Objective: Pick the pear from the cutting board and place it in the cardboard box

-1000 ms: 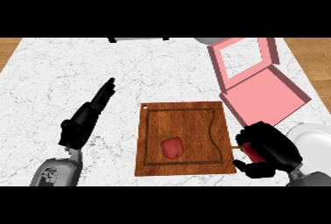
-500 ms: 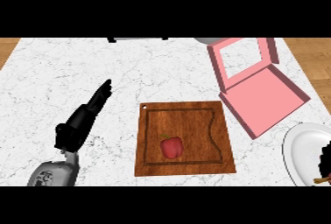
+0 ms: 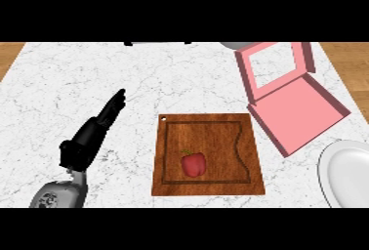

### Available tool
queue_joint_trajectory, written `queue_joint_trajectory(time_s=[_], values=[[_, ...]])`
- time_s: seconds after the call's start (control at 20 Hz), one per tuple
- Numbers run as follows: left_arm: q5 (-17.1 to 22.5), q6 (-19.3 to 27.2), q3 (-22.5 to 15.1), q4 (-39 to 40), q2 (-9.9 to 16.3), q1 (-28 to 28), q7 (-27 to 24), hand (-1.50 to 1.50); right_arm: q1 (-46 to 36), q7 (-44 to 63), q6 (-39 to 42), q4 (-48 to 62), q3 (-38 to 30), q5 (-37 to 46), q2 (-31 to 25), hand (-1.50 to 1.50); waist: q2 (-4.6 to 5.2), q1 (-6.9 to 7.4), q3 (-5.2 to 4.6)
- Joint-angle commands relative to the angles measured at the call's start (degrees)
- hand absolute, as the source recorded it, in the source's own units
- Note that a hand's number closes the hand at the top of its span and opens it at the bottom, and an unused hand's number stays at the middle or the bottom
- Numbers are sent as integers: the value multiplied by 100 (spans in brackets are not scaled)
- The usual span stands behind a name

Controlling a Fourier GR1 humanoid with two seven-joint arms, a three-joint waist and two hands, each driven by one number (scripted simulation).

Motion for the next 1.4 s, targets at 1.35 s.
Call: queue_joint_trajectory(time_s=[1.35], values=[[-174, -214, -102, 338, -232, -326, -82, 0, -4168, 3388, 602, 1546, 1187, 422, -1, 150, 74, 371, 10]])
